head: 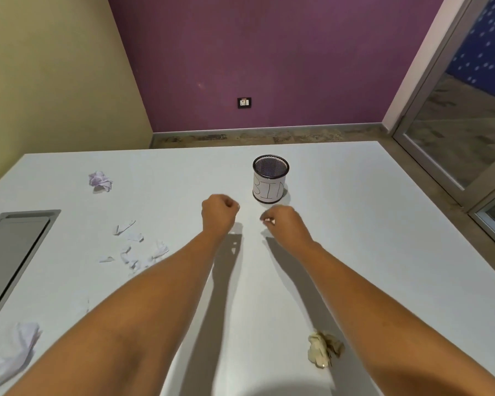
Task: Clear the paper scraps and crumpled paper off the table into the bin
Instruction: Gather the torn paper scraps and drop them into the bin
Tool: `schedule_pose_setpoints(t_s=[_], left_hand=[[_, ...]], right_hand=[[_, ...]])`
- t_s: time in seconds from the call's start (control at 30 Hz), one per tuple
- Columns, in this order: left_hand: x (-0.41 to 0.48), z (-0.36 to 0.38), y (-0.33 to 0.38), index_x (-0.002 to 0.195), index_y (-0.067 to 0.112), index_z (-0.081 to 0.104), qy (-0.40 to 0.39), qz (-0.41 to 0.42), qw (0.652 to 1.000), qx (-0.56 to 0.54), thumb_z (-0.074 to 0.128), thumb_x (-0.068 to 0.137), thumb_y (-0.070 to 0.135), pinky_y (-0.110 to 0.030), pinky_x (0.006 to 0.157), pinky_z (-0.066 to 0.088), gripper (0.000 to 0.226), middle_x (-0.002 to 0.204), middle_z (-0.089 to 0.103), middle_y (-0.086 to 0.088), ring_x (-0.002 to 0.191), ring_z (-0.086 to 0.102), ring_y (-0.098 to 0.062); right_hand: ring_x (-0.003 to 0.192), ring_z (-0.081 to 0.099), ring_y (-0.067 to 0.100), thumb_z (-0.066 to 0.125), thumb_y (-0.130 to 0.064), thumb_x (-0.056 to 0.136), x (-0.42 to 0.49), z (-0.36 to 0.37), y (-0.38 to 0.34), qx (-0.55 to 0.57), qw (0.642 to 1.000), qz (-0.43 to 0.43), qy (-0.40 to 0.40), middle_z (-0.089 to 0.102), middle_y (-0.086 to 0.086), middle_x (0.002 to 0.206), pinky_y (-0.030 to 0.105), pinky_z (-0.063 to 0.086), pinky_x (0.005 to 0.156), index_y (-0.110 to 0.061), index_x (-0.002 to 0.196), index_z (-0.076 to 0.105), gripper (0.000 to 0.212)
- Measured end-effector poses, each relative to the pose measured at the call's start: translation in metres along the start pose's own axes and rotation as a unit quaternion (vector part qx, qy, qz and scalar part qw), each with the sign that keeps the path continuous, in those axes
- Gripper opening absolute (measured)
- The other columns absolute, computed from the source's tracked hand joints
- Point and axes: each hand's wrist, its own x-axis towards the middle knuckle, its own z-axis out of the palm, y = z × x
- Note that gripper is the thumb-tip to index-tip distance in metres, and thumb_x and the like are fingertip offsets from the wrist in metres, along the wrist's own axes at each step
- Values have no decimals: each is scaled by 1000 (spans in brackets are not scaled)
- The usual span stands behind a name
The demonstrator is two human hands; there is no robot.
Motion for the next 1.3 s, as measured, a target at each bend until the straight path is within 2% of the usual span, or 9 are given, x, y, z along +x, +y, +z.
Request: schedule_pose_setpoints(t_s=[0.17, 0.4, 0.63, 0.73, 0.83, 0.93, 1.0, 1.1, 1.3], left_hand=[[-59, -14, -51, 82, 5, 71, 12, -16, 999, 31, 60, 82, 12, -24, 68, 42, 13, 83, 72, -12, 73, 63, -26], [-121, -45, -99, 80, 12, 70, 5, 7, 995, 102, 61, 83, 14, -25, 67, 45, 10, 80, 72, -5, 67, 60, -16], [-167, -70, -136, 86, 14, 68, 66, 3, 992, 110, 61, 84, 16, -28, 72, 44, 7, 87, 69, -4, 80, 60, -20], [-183, -78, -146, 89, 14, 67, 97, 4, 988, 117, 59, 86, 15, -27, 73, 42, 8, 91, 68, -1, 87, 59, -19], [-195, -89, -151, 87, 11, 67, 117, 14, 984, 132, 60, 86, 11, -27, 72, 39, 8, 93, 67, -4, 90, 58, -22], [-206, -103, -158, 86, 8, 70, 113, 40, 980, 156, 63, 83, 6, -35, 78, 43, 7, 95, 68, -7, 92, 58, -28], [-213, -114, -164, 87, 8, 71, 121, 46, 976, 174, 66, 81, 5, -38, 84, 42, 8, 100, 67, -8, 98, 58, -30], [-223, -131, -172, 93, 9, 71, 152, 20, 973, 175, 66, 81, 5, -42, 91, 39, 13, 110, 65, -9, 108, 54, -31], [-243, -169, -190, 95, 7, 66, 222, -36, 965, 134, 64, 79, -2, -36, 80, 40, 18, 108, 63, -13, 98, 51, -31]], right_hand=[[105, 61, 24, 49, -11, 93, -65, 30, -16, 21, 995, -31, -96, 66, 9, 115, 29, 45, 91, -6, 108, 67, 24], [113, 55, 23, 41, -22, 98, -130, 55, -39, 24, 967, -137, -214, 61, 8, 122, 32, 42, 97, -7, 117, 58, 29], [140, 30, 18, 47, -28, 96, -171, 78, -50, -12, 922, -206, -329, 28, 4, 154, 33, 27, 113, -17, 136, 43, 42], [141, 27, 17, 42, -23, 99, -183, 90, -41, -43, 914, -254, -312, 32, 5, 152, 30, 27, 113, -13, 132, 48, 35], [135, 34, 4, 48, -43, 91, -193, 100, -31, -69, 919, -306, -238, 42, -14, 144, 25, 23, 115, -29, 129, 51, 40], [121, 46, -2, 47, -48, 87, -202, 100, -31, -89, 927, -291, -220, 51, -24, 127, 23, 33, 103, -35, 119, 55, 36], [111, 52, 7, 43, -37, 91, -204, 98, -39, -100, 925, -296, -216, 56, -13, 119, 18, 38, 88, -26, 106, 59, 25], [108, 48, 23, 38, -5, 93, -205, 100, -49, -117, 931, -265, -222, 56, 9, 115, 33, 42, 89, -4, 107, 58, 24], [90, 45, 20, 38, 8, 84, -207, 102, -67, -122, 948, -242, -166, 58, 11, 96, 32, 39, 74, -1, 92, 58, 23]])
